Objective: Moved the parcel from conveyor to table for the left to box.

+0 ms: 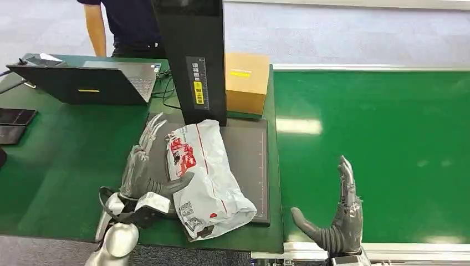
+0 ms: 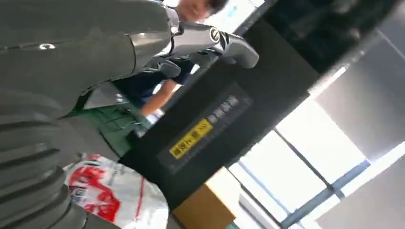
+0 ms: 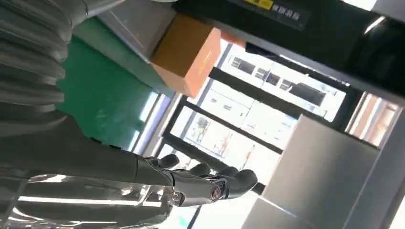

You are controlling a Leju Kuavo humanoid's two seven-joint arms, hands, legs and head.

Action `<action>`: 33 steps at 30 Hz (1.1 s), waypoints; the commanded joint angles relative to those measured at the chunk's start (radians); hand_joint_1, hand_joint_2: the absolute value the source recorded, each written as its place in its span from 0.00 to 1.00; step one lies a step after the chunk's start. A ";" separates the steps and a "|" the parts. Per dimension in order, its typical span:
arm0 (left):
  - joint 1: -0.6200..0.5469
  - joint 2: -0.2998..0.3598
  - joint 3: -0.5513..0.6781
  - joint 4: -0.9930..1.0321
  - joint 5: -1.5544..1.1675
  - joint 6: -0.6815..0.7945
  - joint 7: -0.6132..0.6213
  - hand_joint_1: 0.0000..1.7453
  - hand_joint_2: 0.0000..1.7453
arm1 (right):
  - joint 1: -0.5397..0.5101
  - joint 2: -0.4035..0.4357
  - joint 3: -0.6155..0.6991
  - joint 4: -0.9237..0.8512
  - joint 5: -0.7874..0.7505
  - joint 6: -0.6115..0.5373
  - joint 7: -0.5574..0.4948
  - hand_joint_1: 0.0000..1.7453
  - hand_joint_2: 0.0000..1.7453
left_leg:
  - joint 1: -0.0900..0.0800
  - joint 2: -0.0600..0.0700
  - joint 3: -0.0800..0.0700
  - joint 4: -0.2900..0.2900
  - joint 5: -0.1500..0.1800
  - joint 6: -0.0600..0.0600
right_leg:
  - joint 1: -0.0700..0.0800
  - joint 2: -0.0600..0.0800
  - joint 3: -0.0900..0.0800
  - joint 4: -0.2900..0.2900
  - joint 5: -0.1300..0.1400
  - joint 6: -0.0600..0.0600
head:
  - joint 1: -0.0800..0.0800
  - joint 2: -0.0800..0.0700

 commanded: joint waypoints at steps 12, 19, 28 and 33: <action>-0.632 0.102 -0.493 0.835 -0.088 -0.343 0.084 0.00 1.00 | 0.033 0.075 -0.171 0.038 -0.061 0.062 -0.032 0.00 1.00 | 0.001 -0.003 0.000 0.000 0.003 -0.002 | 0.001 -0.004 0.001 0.000 0.002 -0.002 | 0.001 0.000; -0.701 0.067 -0.625 1.046 -0.100 -0.367 0.125 0.00 1.00 | -0.006 0.078 -0.179 0.078 -0.062 0.080 -0.034 0.00 1.00 | 0.001 0.000 0.001 -0.001 0.003 -0.002 | 0.001 -0.001 0.002 -0.001 0.003 -0.002 | 0.000 0.000; -0.701 0.087 -0.676 1.083 -0.065 -0.349 0.121 0.00 1.00 | -0.047 0.082 -0.170 0.124 -0.065 0.097 -0.038 0.00 1.00 | 0.001 0.003 0.003 -0.001 0.002 -0.001 | 0.001 0.002 0.003 -0.001 0.003 -0.002 | 0.000 0.000; -0.679 0.114 -0.650 0.989 -0.023 -0.313 0.104 1.00 1.00 | -0.035 0.084 -0.163 0.113 -0.060 0.078 -0.034 0.00 1.00 | 0.001 0.003 0.004 -0.002 0.003 -0.002 | 0.001 0.002 0.004 -0.001 0.004 -0.002 | 0.000 0.000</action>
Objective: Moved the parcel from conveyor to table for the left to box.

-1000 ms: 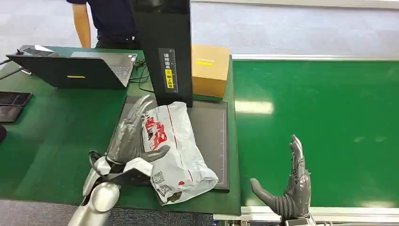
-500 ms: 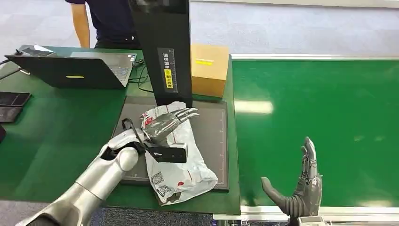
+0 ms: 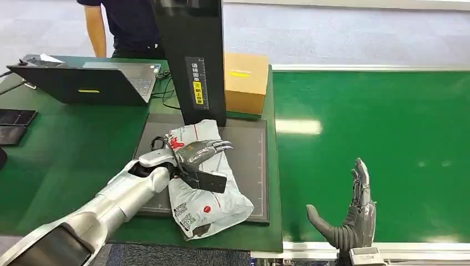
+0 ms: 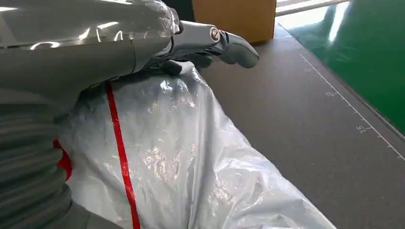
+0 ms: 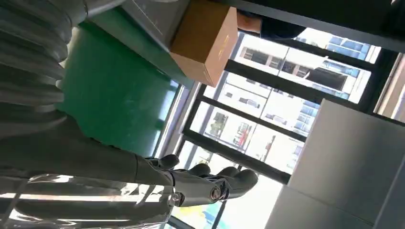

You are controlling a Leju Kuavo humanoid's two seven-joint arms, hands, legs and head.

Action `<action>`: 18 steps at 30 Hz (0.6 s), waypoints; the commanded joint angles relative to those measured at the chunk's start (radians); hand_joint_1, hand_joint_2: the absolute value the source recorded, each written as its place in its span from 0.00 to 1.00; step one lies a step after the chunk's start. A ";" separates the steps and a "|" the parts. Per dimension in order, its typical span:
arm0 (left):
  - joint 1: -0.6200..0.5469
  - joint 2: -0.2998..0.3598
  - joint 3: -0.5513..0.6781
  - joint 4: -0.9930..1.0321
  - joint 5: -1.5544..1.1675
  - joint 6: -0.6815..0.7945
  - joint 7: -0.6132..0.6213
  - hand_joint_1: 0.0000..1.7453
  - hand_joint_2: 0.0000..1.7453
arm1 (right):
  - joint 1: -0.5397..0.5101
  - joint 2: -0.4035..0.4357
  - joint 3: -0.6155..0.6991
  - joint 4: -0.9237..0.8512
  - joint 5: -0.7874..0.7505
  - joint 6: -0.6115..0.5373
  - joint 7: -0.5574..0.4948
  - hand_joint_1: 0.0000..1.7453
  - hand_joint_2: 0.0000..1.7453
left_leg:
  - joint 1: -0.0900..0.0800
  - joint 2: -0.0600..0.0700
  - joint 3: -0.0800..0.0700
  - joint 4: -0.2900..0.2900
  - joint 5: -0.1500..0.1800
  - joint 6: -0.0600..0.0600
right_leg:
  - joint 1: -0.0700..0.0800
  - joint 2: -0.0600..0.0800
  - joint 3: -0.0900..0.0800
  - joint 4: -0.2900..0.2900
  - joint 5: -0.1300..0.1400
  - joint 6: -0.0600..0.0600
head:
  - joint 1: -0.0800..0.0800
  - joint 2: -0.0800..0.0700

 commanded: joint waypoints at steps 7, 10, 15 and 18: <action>0.079 0.147 0.067 -0.285 0.152 0.082 -0.029 1.00 1.00 | -0.004 0.028 -0.025 0.049 0.019 -0.024 -0.016 0.00 1.00 | 0.001 0.003 0.000 -0.001 0.002 -0.004 | 0.001 0.002 -0.001 0.001 0.002 -0.002 | 0.000 0.000; 0.119 0.194 0.113 -0.390 0.169 0.089 -0.027 1.00 1.00 | 0.000 0.034 -0.030 0.044 0.027 -0.019 -0.014 0.00 1.00 | 0.001 0.004 0.000 -0.001 0.001 -0.004 | 0.001 0.004 -0.002 0.001 0.001 -0.003 | 0.000 0.000; 0.313 0.198 0.373 -0.722 0.185 0.294 -0.012 1.00 1.00 | 0.015 0.056 -0.036 0.008 0.052 -0.003 -0.005 0.00 1.00 | 0.001 0.005 -0.002 -0.001 0.001 -0.004 | 0.001 0.004 -0.004 0.002 0.001 -0.003 | 0.000 0.000; 0.438 0.140 0.544 -0.906 0.159 0.424 -0.022 1.00 1.00 | 0.026 0.072 -0.033 -0.015 0.074 0.006 0.005 0.00 1.00 | 0.001 0.004 -0.003 0.000 0.000 -0.005 | 0.001 0.003 -0.005 0.003 0.000 -0.003 | 0.000 0.000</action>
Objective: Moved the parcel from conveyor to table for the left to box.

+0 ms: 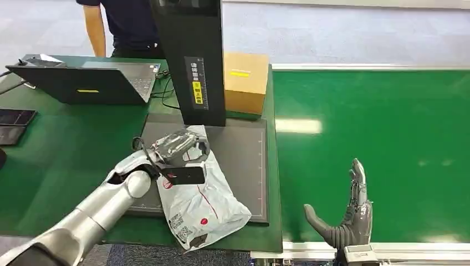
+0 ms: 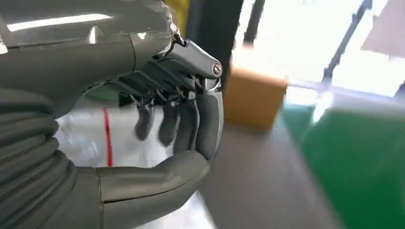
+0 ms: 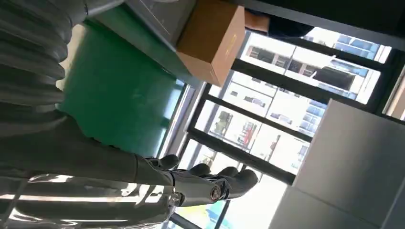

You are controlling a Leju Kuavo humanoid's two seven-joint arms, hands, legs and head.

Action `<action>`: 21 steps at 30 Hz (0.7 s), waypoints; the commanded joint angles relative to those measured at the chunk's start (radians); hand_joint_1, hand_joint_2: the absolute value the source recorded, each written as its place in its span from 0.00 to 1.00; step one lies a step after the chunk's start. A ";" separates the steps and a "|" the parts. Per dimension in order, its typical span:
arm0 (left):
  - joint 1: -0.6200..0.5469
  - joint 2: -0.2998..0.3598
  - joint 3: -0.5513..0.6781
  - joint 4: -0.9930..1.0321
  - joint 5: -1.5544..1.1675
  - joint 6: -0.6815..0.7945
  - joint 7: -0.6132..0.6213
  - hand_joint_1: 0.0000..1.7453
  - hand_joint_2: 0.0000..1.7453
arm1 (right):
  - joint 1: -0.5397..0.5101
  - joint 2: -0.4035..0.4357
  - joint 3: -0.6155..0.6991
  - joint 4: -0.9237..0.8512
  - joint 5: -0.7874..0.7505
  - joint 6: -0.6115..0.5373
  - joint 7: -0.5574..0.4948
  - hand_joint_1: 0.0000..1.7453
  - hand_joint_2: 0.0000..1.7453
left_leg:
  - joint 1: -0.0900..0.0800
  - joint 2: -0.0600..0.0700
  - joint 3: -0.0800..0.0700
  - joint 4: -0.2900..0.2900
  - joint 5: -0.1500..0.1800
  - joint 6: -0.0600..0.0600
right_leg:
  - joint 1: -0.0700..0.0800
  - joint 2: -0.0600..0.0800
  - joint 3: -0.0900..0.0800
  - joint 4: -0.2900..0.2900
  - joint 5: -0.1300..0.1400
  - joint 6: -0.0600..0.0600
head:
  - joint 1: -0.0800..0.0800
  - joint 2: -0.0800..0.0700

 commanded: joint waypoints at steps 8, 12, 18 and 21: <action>0.328 -0.080 0.669 -0.598 -0.434 0.629 0.121 0.90 1.00 | 0.002 0.037 0.018 -0.007 0.054 0.011 0.026 0.00 1.00 | 0.001 0.003 -0.003 0.000 -0.001 -0.002 | 0.001 0.003 -0.004 0.000 0.000 -0.002 | 0.000 0.000; 0.309 -0.099 0.828 -0.536 -0.534 0.707 0.133 0.96 1.00 | -0.021 0.025 0.048 0.021 0.052 -0.008 0.031 0.00 1.00 | 0.001 0.005 -0.002 0.000 -0.001 -0.002 | 0.001 0.005 -0.003 0.000 0.001 -0.002 | 0.000 0.000; 0.326 -0.075 0.844 -0.412 -0.331 0.549 0.064 0.20 1.00 | -0.029 0.005 0.066 0.045 0.049 -0.026 0.035 0.00 1.00 | 0.001 0.003 0.000 -0.002 0.001 -0.003 | 0.001 0.003 -0.002 -0.001 0.001 -0.002 | 0.000 0.000; 0.392 -0.074 0.730 -0.491 -0.194 0.299 0.016 0.00 1.00 | -0.052 -0.006 0.062 0.076 0.034 -0.001 0.023 0.00 1.00 | 0.000 0.001 0.001 -0.002 0.001 -0.002 | 0.000 0.002 0.000 -0.001 0.000 -0.001 | -0.001 0.000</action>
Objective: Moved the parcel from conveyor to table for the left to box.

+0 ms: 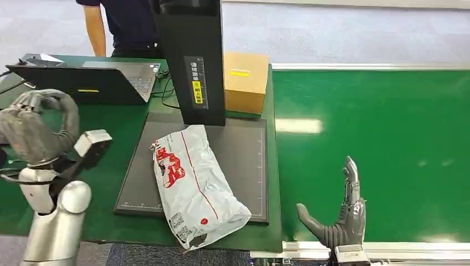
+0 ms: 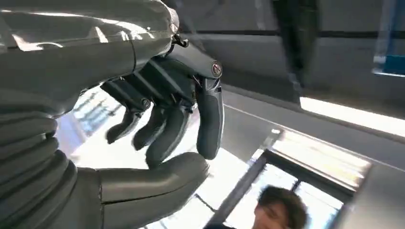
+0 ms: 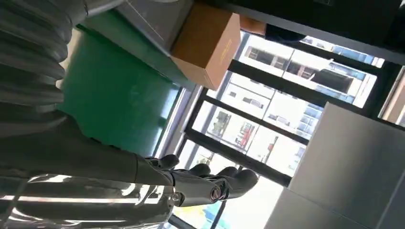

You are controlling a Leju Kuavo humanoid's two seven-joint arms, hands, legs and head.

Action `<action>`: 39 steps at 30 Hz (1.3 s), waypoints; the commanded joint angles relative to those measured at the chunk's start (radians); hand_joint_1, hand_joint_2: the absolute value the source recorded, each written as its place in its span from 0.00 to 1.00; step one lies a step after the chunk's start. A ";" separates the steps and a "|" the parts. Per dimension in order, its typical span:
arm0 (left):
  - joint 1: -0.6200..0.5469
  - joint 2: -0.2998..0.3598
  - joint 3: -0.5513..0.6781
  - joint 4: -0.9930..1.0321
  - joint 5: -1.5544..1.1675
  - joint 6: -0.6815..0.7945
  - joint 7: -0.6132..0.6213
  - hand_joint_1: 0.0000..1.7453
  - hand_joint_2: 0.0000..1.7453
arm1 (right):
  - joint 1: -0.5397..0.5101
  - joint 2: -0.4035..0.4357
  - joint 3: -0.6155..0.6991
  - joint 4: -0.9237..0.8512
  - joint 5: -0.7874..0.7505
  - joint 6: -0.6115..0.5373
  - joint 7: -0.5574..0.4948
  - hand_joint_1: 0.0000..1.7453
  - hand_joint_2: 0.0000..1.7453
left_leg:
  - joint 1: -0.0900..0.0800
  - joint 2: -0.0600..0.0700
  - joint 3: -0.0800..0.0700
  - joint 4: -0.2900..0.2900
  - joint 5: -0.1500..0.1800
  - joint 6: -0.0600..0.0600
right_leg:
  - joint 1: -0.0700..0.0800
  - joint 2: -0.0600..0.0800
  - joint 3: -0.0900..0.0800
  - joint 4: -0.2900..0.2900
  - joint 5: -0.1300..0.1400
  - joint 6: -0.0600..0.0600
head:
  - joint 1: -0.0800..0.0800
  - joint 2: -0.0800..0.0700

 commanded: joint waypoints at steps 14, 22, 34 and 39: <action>-0.011 0.118 -0.628 0.067 0.174 -0.774 -0.088 0.00 1.00 | -0.078 -0.026 0.023 0.104 -0.014 0.009 0.014 0.00 1.00 | 0.000 -0.003 -0.001 0.000 0.000 -0.001 | 0.000 -0.004 0.001 -0.001 0.000 -0.001 | 0.000 0.000; -0.257 0.124 -0.827 0.327 0.214 -0.837 -0.060 0.00 1.00 | -0.115 -0.015 -0.021 0.128 -0.003 0.061 0.009 0.00 1.00 | 0.000 -0.005 -0.002 0.000 0.002 -0.001 | 0.000 -0.005 0.000 -0.001 0.001 -0.001 | 0.000 0.000; -0.398 0.054 -1.010 0.727 0.281 -0.893 -0.076 0.00 1.00 | -0.113 -0.052 0.016 0.163 -0.025 0.042 -0.003 0.00 1.00 | 0.001 -0.004 0.001 -0.002 0.003 -0.002 | 0.001 -0.006 0.003 -0.002 0.002 -0.003 | 0.000 0.000; -0.435 0.021 -1.057 0.879 0.278 -0.858 -0.081 0.00 1.00 | -0.134 -0.063 0.010 0.172 -0.029 0.030 -0.001 0.00 1.00 | 0.000 -0.001 0.000 -0.001 0.002 -0.002 | 0.001 -0.003 0.001 -0.002 0.003 -0.002 | 0.000 0.000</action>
